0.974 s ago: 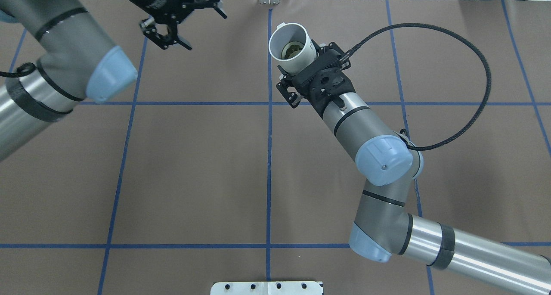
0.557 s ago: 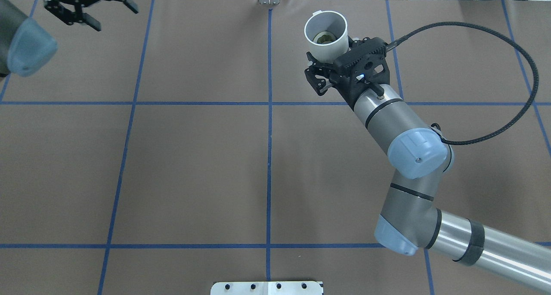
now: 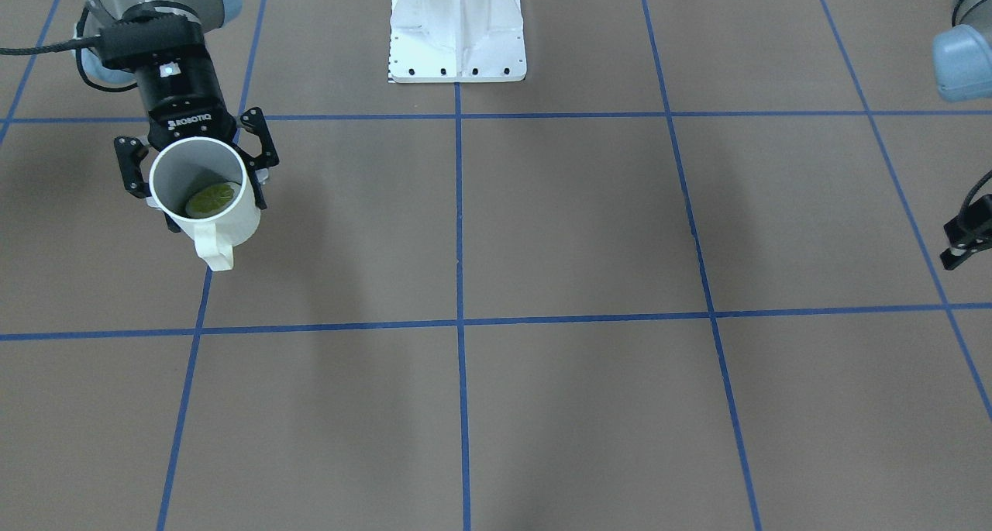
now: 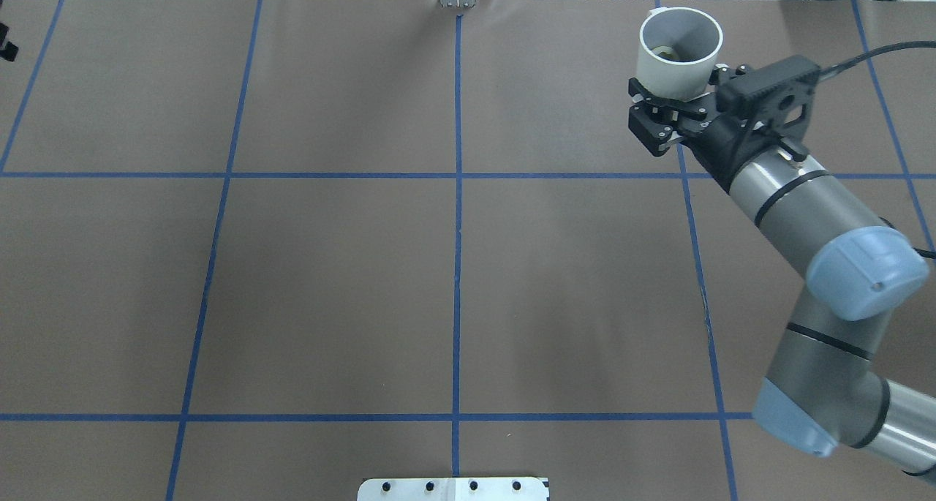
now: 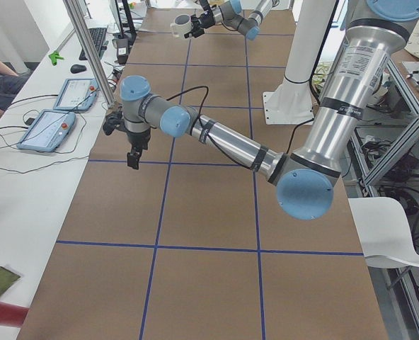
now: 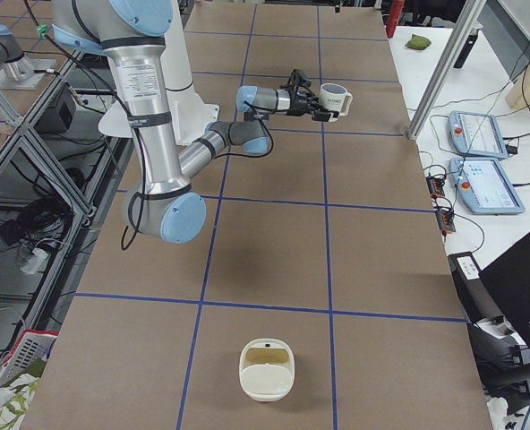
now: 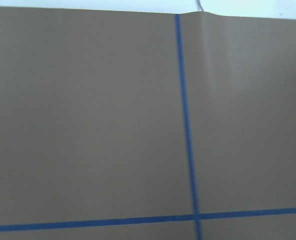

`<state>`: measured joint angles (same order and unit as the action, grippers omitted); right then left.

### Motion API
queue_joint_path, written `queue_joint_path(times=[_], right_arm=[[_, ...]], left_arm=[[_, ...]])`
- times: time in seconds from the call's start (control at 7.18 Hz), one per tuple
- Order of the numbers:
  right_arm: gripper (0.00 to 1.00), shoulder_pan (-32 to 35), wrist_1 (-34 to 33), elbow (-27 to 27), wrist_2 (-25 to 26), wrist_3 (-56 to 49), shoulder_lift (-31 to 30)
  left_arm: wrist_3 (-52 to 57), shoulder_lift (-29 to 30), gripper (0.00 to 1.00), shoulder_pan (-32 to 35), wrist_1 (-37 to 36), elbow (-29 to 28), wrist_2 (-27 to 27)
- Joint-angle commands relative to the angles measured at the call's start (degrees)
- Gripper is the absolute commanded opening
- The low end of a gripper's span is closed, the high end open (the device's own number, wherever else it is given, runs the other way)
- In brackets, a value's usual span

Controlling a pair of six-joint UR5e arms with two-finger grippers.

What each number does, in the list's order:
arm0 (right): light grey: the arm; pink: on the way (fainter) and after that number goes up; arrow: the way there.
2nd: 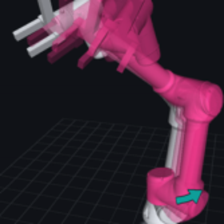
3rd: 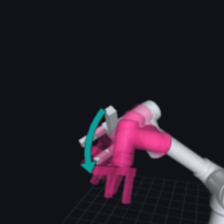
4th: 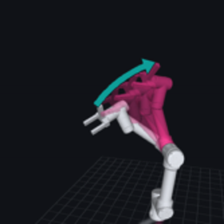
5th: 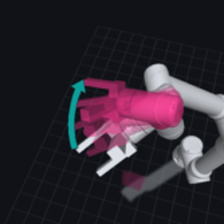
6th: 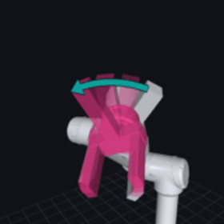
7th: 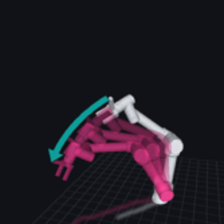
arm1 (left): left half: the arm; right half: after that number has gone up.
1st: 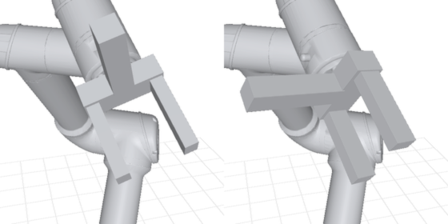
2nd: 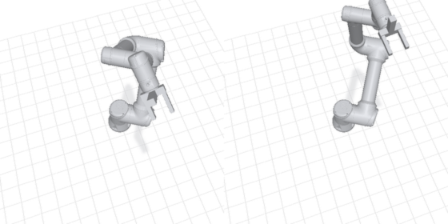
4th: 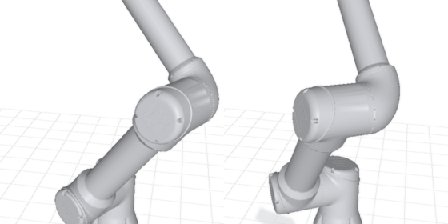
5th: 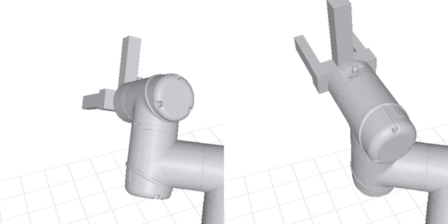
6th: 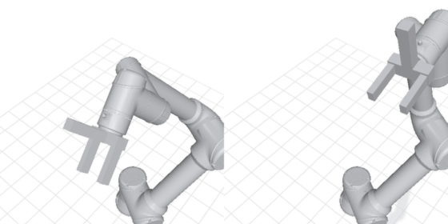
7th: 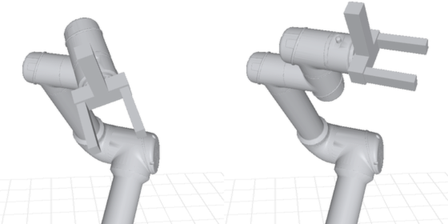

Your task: Left arm hands cup to right arm to dump lemon

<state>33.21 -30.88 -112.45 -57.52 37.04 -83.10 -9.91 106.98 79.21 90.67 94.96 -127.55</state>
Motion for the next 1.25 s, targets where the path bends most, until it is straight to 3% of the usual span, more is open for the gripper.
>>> queue_joint_path(times=[0.0, 0.42, 0.56, 0.84, 1.11], right_arm=[[0.00, 1.6, 0.4, -5.2, -0.8, 3.9, -8.9], [0.00, 2.0, 19.9, -5.1, -1.4, 10.0, -25.3], [0.00, 2.1, 27.1, -3.0, -1.5, 17.3, -29.5], [0.00, 3.2, 45.6, 9.1, -1.4, 18.6, -32.8], [0.00, 4.8, 59.6, 22.0, -1.7, 22.4, -34.8]], left_arm=[[12.2, -4.5, 1.00, 4.5, -0.2, -1.0, 1.1], [14.0, -5.9, 1.00, 6.0, -0.1, -0.7, 0.8], [14.0, -5.9, 1.00, 6.0, -0.1, -0.7, 0.7], [15.5, -8.0, 1.00, 6.6, -0.1, -0.7, 0.2], [15.9, -8.7, 1.00, 8.4, -1.3, -1.7, -8.1]])
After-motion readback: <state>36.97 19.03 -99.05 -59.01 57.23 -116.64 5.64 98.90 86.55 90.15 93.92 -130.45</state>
